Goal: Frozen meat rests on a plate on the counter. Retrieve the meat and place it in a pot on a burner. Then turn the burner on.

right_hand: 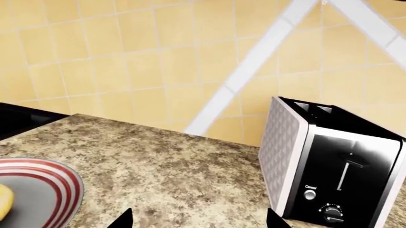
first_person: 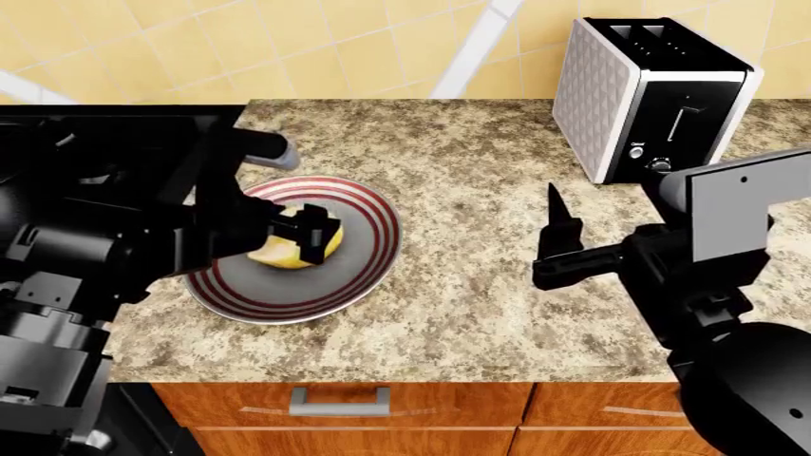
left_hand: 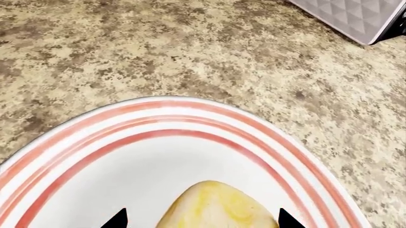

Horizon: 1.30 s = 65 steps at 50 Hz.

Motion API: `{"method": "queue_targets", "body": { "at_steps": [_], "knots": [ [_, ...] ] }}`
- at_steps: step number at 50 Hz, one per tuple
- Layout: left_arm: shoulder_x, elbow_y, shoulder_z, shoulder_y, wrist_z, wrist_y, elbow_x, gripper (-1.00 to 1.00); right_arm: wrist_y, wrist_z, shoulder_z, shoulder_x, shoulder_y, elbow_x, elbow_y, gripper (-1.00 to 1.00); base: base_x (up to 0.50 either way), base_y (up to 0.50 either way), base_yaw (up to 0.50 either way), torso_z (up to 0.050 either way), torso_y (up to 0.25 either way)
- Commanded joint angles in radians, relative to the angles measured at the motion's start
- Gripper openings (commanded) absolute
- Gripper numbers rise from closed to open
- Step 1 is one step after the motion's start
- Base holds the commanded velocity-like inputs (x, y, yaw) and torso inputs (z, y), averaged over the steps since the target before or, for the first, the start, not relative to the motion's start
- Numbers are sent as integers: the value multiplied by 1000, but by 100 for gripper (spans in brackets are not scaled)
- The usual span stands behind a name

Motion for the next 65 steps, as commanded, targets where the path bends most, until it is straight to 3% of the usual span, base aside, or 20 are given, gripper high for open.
{"method": "queue_targets", "body": {
  "at_steps": [1,21,22,46,65],
  "knots": [
    [-1,-10,9,6,2,8,8,100,7,5,7,7,3,14,-6,100,0,0,0,0,0],
    [-4,16,26,24,21,-9,-6,100,16,19,21,15,4,36,-16,100,0,0,0,0,0],
    [-7,27,24,27,16,-1,-4,-100,14,19,19,15,4,35,-14,100,0,0,0,0,0],
    [-55,208,-74,16,-125,-92,-70,-100,45,48,77,18,4,110,-79,100,0,0,0,0,0],
    [-115,584,-345,-6,-361,-366,-346,-100,11,33,103,40,17,141,-101,100,0,0,0,0,0]
  ]
}}
